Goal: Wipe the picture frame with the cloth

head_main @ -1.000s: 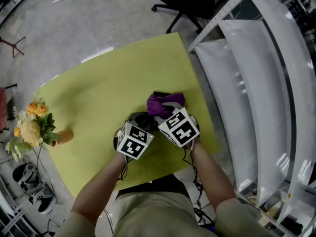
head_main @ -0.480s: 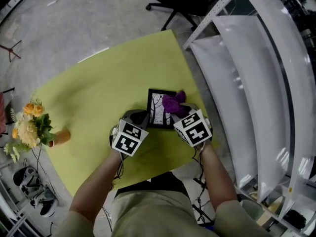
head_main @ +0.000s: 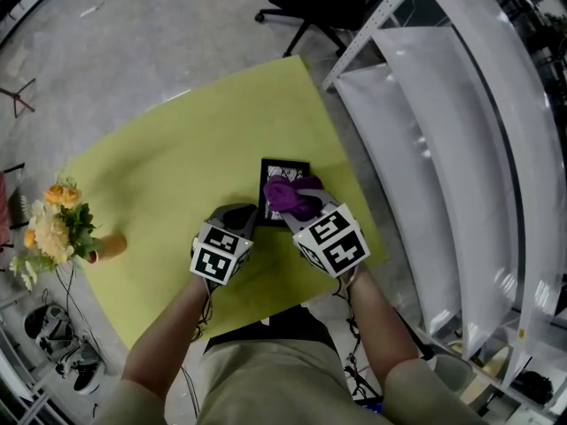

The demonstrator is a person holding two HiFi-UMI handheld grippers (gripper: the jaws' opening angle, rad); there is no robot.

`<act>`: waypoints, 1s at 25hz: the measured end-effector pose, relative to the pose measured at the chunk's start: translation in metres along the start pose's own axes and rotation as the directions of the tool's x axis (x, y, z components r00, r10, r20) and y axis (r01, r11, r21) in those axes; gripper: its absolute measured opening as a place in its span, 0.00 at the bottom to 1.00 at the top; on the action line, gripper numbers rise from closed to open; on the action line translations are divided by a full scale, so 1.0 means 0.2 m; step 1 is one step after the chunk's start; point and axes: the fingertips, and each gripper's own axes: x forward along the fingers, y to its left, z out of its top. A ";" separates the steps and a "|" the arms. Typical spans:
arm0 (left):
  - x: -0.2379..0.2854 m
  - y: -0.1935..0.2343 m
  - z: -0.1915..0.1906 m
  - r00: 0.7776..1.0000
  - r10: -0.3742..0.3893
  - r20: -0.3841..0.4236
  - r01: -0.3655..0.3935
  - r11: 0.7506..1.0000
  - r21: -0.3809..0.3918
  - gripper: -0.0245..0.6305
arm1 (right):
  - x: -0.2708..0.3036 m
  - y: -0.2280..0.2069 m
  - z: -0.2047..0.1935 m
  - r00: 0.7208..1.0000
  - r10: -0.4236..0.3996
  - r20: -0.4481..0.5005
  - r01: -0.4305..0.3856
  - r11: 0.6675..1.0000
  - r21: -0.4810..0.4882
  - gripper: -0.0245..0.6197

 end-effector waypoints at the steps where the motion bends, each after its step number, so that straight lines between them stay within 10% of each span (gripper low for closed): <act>1: -0.01 -0.01 -0.01 1.000 -0.008 -0.007 0.008 1.000 0.002 0.05 | 0.03 0.03 -0.01 1.000 0.015 -0.009 -0.015 1.000 -0.005 0.19; 11: 0.03 -0.04 -0.06 0.998 -0.021 -0.066 0.025 0.998 0.055 0.05 | 0.21 0.10 -0.20 0.995 0.081 -0.064 -0.073 0.991 0.112 0.19; 25: 0.03 -0.04 -0.08 0.995 -0.013 -0.096 0.022 0.995 0.092 0.05 | -0.12 -0.16 -0.38 0.991 -0.123 -0.059 0.132 0.970 0.203 0.19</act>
